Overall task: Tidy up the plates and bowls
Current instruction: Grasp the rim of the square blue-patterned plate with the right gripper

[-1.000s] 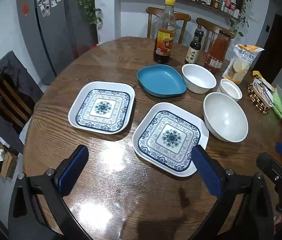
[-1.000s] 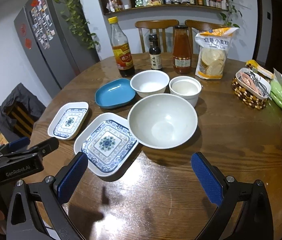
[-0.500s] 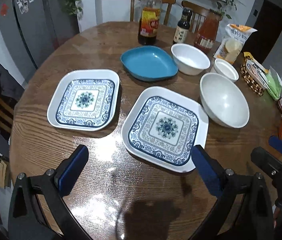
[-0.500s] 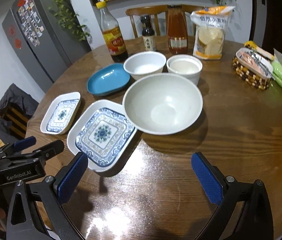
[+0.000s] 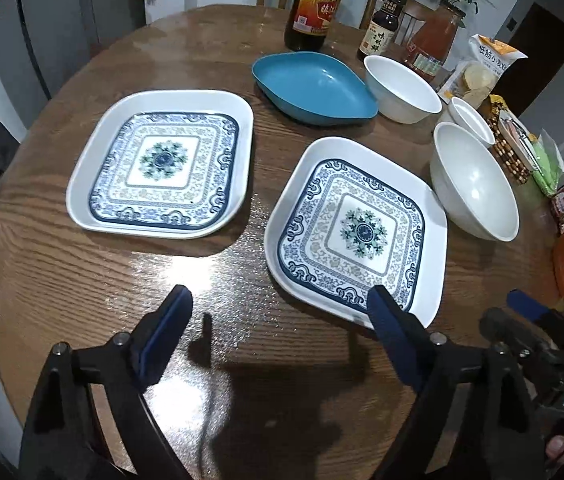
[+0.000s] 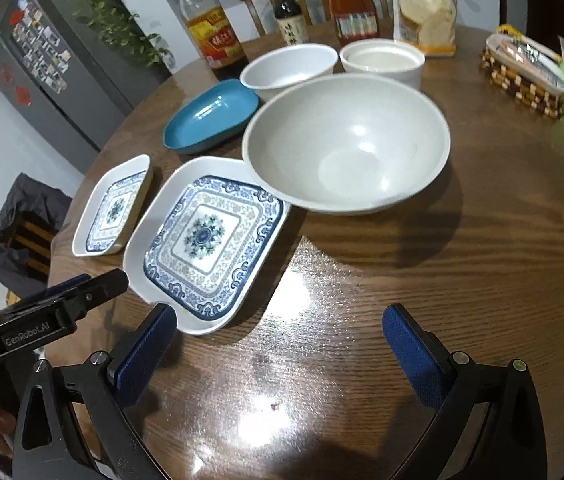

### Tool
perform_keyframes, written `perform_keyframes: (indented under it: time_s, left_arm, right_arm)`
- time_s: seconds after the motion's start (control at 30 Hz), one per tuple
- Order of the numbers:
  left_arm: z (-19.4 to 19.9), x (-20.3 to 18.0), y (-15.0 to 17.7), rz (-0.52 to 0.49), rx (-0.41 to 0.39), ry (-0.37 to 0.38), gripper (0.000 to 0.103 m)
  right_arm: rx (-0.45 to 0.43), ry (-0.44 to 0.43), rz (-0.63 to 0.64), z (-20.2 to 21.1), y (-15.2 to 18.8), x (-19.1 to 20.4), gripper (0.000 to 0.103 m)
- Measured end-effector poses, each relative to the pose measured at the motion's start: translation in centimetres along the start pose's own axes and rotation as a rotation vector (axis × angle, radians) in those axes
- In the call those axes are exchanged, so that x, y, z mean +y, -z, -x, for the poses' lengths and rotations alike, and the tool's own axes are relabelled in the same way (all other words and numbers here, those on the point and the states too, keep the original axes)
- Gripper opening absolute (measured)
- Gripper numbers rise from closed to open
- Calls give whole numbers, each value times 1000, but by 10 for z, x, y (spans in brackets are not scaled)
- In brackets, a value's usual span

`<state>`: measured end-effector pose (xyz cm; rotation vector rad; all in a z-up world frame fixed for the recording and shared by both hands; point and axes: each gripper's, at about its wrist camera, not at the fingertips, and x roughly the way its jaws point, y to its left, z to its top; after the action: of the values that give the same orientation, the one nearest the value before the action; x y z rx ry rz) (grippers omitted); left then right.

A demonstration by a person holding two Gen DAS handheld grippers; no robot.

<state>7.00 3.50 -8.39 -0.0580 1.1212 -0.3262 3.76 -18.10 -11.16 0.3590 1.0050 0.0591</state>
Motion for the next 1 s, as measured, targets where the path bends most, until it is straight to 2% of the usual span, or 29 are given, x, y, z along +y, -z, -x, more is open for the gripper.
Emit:
perform_keyframes:
  time_s: [0.07,0.2,0.27,0.33,0.37,0.47,0.57,0.63,0.7,0.8,1.0]
  left_arm:
    - [-4,2,-2,8,4,8,74]
    - [-16,4,-6,-5,12,5,67]
    - [-23,3,-7,-22,12,-8,55]
    - [-29,3,-10,-32,18,-14,45]
    - [-31,4,-12,-31,22,-8,39]
    - [-34,4,-14,-40,12,-9,33]
    - [-35,4,-15,-57,3,-22,23]
    - [-36,4,-16,-63,-1,-28,20]
    - [-37,3,-15,-72,-3,-38,20]
    - [-35,4,-10,-75,0,-41,16]
    - [-13,4,12,-49,-12,-42,14]
  right_arm:
    - [5,-1,-7,-6,-1,0,103]
    - [0,20,16,-14,-7,5,103]
    - [5,28,32,-19,-10,9,102]
    - [18,34,46,-26,-13,13,89]
    - [24,37,48,-30,-15,13,86]
    - [21,60,68,-36,-17,16,78]
    - [23,46,98,-38,-19,22,53]
    - [31,46,121,-41,-21,26,28]
    - [32,54,133,-42,-23,27,28]
    - [43,29,125,-39,-22,21,15]
    - [65,-12,179,-24,-9,26,15]
